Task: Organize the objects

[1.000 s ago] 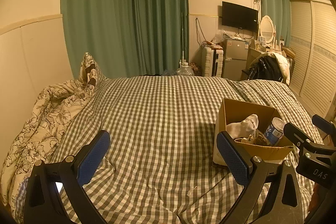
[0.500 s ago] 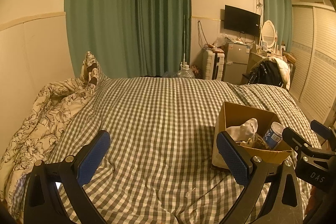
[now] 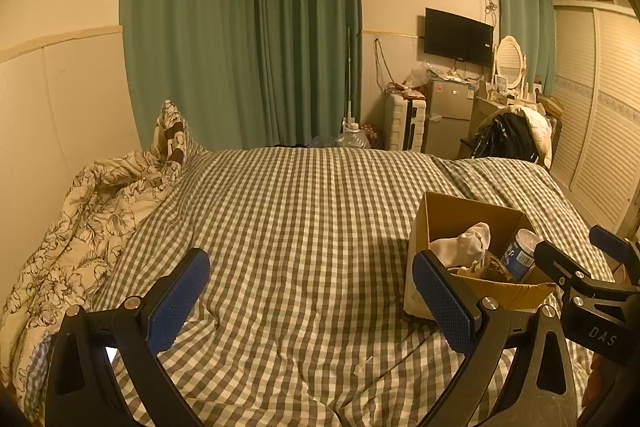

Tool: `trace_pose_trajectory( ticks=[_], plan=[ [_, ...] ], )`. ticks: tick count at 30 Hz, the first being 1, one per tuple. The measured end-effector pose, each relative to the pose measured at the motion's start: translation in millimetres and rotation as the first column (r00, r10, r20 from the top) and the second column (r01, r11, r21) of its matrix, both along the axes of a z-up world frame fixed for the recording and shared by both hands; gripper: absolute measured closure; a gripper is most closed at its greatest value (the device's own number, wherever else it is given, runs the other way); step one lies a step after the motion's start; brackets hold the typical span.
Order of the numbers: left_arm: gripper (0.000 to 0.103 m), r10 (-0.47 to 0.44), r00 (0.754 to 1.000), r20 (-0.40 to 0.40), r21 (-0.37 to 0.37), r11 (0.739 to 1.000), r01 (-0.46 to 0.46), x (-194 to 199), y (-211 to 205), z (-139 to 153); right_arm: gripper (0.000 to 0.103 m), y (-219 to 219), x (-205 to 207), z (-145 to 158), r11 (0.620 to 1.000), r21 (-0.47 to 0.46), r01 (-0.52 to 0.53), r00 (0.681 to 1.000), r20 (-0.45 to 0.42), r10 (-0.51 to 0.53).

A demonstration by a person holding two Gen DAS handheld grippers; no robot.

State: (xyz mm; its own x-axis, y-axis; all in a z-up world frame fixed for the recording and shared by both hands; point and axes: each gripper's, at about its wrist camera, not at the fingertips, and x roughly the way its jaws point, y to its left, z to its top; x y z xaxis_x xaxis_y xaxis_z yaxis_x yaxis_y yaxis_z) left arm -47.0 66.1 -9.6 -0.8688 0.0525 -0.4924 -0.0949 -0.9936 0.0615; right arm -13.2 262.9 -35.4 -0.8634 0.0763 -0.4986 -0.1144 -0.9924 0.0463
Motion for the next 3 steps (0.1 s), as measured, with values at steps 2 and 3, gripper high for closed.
trace_pose_trajectory(
  ticks=[2, 3],
  plan=[
    [0.0, -0.004, 1.0, -0.003, -0.006, 1.0, 0.004, 0.4, 0.9, -0.3, 0.0, 0.7, 0.0, -0.5, 1.0, 0.0, -0.003, 1.0, 0.001, 0.003],
    [0.0, -0.004, 1.0, -0.004, -0.007, 1.0, 0.004, 0.5, 1.3, -0.2, 0.0, 0.7, 0.0, -0.4, 1.0, 0.0, -0.003, 1.0, 0.001, 0.003]
  ],
)
